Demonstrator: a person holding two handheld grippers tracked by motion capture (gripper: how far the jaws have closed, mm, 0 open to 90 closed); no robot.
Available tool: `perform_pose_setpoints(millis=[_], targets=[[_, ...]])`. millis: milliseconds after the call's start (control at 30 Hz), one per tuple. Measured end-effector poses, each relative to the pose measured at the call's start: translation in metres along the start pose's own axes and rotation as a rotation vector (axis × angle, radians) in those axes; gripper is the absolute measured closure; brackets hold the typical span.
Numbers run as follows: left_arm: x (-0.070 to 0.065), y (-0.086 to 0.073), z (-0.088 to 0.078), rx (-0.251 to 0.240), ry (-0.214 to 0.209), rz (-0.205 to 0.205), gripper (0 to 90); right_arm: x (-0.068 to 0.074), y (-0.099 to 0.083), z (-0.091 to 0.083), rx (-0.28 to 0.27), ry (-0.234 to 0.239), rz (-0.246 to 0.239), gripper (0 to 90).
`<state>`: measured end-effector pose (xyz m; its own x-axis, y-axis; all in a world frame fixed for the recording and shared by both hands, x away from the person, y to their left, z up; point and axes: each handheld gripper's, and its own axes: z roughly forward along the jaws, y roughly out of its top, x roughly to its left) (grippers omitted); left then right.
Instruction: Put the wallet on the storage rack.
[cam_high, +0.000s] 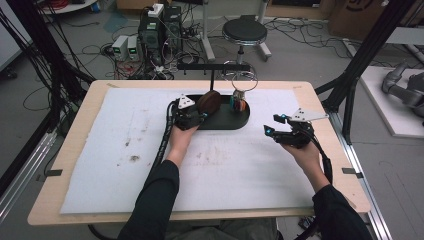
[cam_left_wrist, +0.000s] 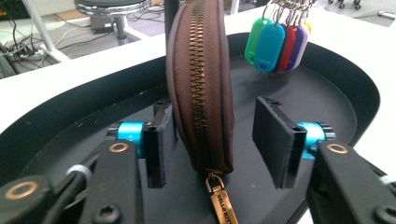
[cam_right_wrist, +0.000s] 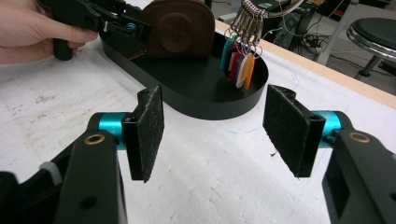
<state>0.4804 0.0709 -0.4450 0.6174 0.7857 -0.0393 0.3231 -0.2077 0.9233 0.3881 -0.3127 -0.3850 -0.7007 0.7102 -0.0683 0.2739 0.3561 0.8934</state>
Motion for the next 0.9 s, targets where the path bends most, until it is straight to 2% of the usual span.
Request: perform_pose_setpoints(millis=[133, 300, 500, 567, 633, 667, 767, 900], targets=[[-0.001, 0.001, -0.002, 0.044, 0.032, 0.040, 42.8, 0.000, 0.000, 0.000, -0.001, -0.001, 0.001, 39.1], [-0.003, 0.007, -0.010, 0.072, 0.070, 0.044, 34.9, -0.001, 0.000, 0.001, -0.009, -0.003, -0.006, 39.0], [-0.010, 0.019, -0.034, 0.085, 0.085, 0.085, 33.8, -0.001, 0.001, 0.000, -0.022, -0.008, -0.001, 39.3], [-0.012, 0.022, -0.046, 0.078, 0.087, 0.070, 34.0, -0.002, 0.001, -0.001, -0.022, -0.010, 0.001, 39.2], [-0.014, 0.025, -0.057, 0.075, 0.072, 0.054, 34.7, -0.002, 0.001, 0.000, -0.021, -0.013, 0.003, 39.2], [-0.014, 0.026, -0.064, 0.069, 0.051, 0.050, 36.2, -0.002, 0.001, 0.000, -0.022, -0.015, 0.001, 39.2], [-0.014, 0.026, -0.087, 0.039, -0.062, 0.058, 39.6, -0.002, 0.001, -0.001, -0.022, -0.020, 0.004, 39.2], [-0.014, 0.023, -0.116, -0.004, -0.117, 0.076, 35.8, -0.002, 0.001, -0.001, -0.019, -0.029, 0.015, 39.1]])
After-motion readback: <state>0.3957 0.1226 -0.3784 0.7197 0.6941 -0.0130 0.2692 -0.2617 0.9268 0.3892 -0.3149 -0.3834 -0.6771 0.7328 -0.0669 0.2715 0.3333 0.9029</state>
